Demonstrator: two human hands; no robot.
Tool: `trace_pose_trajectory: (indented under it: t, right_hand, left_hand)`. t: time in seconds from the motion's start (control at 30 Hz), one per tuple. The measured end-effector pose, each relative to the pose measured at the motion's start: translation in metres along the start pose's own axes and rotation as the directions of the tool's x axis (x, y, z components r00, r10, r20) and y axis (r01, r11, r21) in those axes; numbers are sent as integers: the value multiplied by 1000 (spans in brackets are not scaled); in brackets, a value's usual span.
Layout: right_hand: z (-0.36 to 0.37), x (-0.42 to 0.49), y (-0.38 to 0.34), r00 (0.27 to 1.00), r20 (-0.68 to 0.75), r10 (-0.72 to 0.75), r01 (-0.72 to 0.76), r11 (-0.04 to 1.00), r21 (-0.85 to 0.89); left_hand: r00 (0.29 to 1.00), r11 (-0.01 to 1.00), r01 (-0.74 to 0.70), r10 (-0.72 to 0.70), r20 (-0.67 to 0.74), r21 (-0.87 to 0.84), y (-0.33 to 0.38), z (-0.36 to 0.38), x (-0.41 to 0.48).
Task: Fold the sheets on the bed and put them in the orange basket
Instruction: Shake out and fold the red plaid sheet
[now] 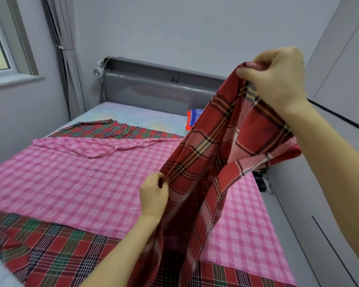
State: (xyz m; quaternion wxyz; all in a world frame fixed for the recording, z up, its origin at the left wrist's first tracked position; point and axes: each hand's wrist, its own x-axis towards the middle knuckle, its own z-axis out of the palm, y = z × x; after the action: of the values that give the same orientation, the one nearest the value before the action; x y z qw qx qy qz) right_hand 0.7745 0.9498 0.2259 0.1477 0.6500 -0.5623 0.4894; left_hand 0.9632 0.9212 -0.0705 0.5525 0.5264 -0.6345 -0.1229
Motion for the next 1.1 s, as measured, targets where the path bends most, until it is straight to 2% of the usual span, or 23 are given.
trace_pose_trajectory:
  t: [0.17, 0.33, 0.43, 0.5, 0.6, 0.7, 0.8, 0.93, 1.03, 1.1]
  right_hand:
    - [5, 6, 7, 997, -37, 66, -69, 994, -83]
    - [5, -15, 37, 986, -57, 157, -166, 957, -238]
    - [-2, -37, 63, 981, -58, 185, -193, 910, -367]
    - [-9, -54, 77, 983, -19, 184, -173, 877, -448]
    - [-21, -77, 88, 986, 36, 164, -120, 837, -534]
    - [-34, -88, 87, 997, 31, 77, -48, 838, -544]
    - [-48, -83, 80, 996, -3, 87, -77, 857, -510]
    - [-73, -54, 51, 990, -97, 98, -129, 907, -400]
    - [-89, -37, 29, 977, -141, 157, -182, 964, -192]
    - [-93, -35, 21, 975, -87, 203, -206, 978, -22]
  left_hand:
    - [968, 977, 202, -209, 141, 62, -22, -4, -8]
    - [921, 943, 332, -325, 216, 4, -43, -23, 21]
    - [941, 965, 259, -261, 215, 38, -50, -46, 61]
    - [967, 985, 155, -167, 193, 74, -43, -70, 88]
    - [985, 986, -78, 54, 163, 145, -21, -113, 120]
    - [955, 925, -294, 275, 109, 239, 14, -158, 148]
    - [909, 873, -413, 412, 58, 258, 58, -197, 174]
    - [866, 844, -464, 496, -63, 268, 130, -245, 202]
    - [877, 882, -433, 459, -141, 185, 164, -269, 211]
    - [909, 917, -369, 391, -145, 152, 169, -280, 213]
